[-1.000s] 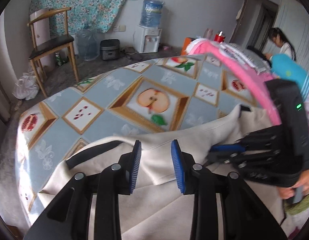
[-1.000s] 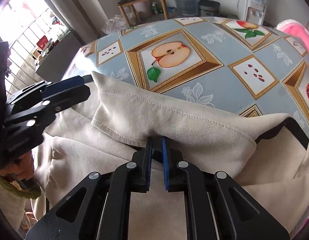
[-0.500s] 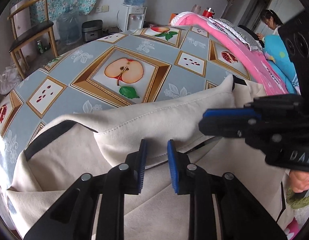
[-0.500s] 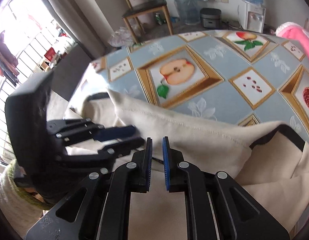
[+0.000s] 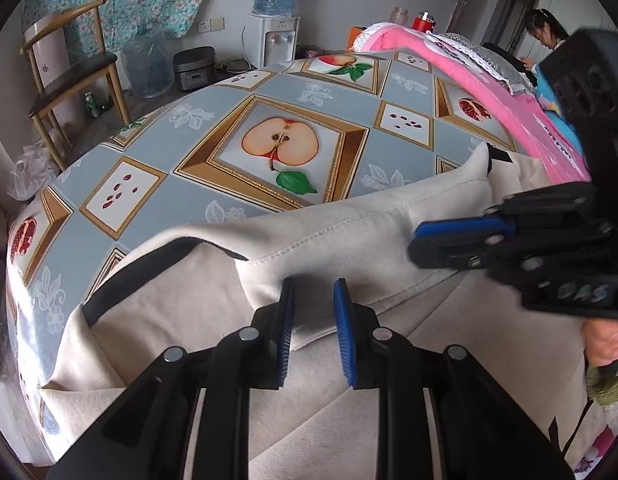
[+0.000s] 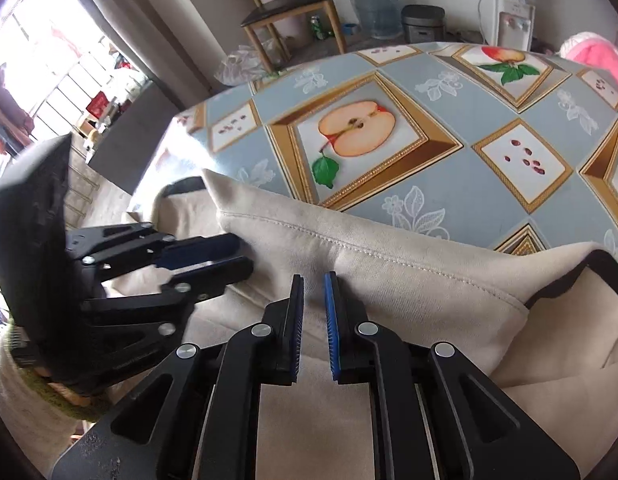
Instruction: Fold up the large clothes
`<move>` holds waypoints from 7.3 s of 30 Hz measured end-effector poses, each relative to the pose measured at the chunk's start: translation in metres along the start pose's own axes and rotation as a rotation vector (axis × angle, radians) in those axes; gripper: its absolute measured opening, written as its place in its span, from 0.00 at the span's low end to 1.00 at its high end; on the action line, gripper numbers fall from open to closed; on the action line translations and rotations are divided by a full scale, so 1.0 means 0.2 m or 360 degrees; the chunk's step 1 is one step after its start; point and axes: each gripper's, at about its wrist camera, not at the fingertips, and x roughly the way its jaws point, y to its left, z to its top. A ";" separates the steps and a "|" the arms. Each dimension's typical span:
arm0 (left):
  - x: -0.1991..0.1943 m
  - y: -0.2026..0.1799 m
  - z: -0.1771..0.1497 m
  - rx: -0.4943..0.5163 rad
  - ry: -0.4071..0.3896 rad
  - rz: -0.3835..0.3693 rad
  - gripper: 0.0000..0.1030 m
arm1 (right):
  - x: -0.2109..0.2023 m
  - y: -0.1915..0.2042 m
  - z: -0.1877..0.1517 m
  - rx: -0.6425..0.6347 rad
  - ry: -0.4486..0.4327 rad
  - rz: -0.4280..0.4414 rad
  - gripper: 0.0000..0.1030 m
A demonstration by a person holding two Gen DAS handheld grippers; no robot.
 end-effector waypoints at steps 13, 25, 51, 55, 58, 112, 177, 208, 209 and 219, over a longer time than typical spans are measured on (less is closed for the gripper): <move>0.00 -0.01 0.00 -0.0005 -0.0016 0.0019 0.20 | -0.11 -0.29 -0.12 0.0038 0.0066 -0.0269 0.13; 0.00 -0.01 -0.01 -0.0011 -0.0028 0.0030 0.20 | -0.14 -0.37 -0.10 0.0110 0.0052 -0.0314 0.16; -0.20 -0.03 -0.02 -0.0094 -0.0121 0.0100 0.23 | -0.26 -0.03 -0.15 0.0020 -0.0068 -0.0365 0.47; -0.47 -0.06 -0.10 -0.0096 -0.0163 0.0137 0.36 | -0.51 0.06 -0.34 -0.0002 -0.0174 -0.0393 0.72; -0.68 -0.11 -0.25 -0.0075 -0.0169 0.0198 0.53 | -0.65 0.13 -0.54 0.0005 -0.0189 -0.0373 0.82; -1.03 -0.23 -2.01 -0.0797 -0.0031 -0.0217 0.27 | -0.56 0.42 -1.63 0.0174 -0.0051 -0.0470 0.89; -1.22 -0.42 -1.88 -0.0518 -0.0103 0.0030 0.07 | -1.04 -0.12 -2.20 0.0684 -0.0124 -0.0452 0.75; -1.34 -0.22 -1.40 -0.0555 -0.0417 -0.0048 0.06 | -1.32 -0.01 -1.73 0.0552 -0.0518 -0.0472 0.05; -1.31 -0.20 -1.37 -0.0568 -0.0413 -0.0046 0.06 | -1.30 -0.02 -1.68 0.0551 -0.0528 -0.0466 0.05; -1.03 0.00 -1.22 -0.0718 -0.0256 0.0006 0.06 | -1.02 -0.20 -1.34 0.0562 -0.0491 -0.0478 0.05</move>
